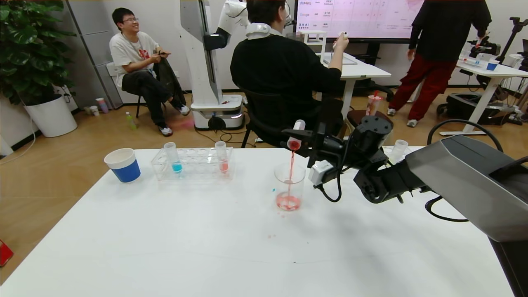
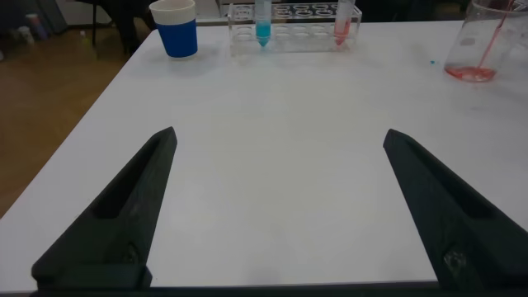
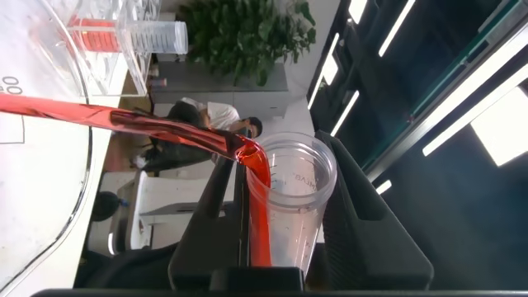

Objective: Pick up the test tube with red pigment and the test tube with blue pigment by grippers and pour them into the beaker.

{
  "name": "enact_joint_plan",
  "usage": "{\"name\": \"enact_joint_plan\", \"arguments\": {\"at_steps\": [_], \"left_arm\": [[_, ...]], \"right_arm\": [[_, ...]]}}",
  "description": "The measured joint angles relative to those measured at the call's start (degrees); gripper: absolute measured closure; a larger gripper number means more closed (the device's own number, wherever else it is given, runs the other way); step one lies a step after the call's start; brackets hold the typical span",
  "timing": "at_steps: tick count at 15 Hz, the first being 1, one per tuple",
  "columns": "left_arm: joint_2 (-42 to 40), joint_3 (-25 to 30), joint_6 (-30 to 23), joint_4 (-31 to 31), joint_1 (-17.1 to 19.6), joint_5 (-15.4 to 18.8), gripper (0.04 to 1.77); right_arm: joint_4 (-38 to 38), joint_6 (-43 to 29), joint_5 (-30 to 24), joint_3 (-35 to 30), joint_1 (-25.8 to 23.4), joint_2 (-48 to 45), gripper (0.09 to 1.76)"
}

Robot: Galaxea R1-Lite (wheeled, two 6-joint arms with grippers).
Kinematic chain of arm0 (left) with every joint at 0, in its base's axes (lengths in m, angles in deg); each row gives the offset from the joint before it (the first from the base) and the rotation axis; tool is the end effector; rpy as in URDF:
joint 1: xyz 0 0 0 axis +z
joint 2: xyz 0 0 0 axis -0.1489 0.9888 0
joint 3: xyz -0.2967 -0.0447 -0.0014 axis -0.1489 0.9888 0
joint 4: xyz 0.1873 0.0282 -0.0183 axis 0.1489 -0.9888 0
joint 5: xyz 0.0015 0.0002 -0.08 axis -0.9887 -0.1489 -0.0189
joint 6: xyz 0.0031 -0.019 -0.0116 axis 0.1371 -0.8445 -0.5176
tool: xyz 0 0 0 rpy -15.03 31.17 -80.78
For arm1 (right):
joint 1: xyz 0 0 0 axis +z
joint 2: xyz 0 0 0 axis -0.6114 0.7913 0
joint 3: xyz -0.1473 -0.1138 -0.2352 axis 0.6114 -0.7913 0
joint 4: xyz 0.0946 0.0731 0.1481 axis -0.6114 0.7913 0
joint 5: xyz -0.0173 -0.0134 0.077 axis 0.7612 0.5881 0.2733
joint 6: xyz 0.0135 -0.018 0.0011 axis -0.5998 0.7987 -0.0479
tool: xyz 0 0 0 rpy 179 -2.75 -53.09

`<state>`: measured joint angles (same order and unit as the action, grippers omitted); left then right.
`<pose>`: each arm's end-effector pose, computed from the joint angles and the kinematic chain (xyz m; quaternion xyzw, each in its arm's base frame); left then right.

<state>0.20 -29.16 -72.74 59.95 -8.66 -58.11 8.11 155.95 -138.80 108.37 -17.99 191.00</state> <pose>-0.0230 -0.0003 0.0754 0.0084 0.0000 -0.0071 0.9999 0.4465 0.1786 0.1203 -0.5598 -0.4773 0.3499 0.5800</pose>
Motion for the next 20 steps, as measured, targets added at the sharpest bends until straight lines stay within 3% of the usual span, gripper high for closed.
{"name": "enact_joint_plan", "arguments": {"at_steps": [10, 14, 17, 20], "left_arm": [[0.00, 0.00, 0.00, -0.02, 0.00, 0.00, 0.06], [0.00, 0.00, 0.02, 0.00, 0.00, -0.02, 0.06], [0.00, 0.00, 0.00, -0.02, 0.00, -0.02, 0.06], [0.00, 0.00, 0.00, -0.02, 0.00, 0.00, 0.06]], "right_arm": [[-0.09, 11.25, -0.52, 0.01, 0.33, 1.32, 1.34], [0.30, 11.36, -0.99, 0.63, 0.06, 1.44, 1.34], [0.33, 4.05, -0.41, 1.19, 0.28, 1.12, 1.34], [-1.22, -12.40, 2.43, 1.68, 1.19, -0.28, 1.34]]}}
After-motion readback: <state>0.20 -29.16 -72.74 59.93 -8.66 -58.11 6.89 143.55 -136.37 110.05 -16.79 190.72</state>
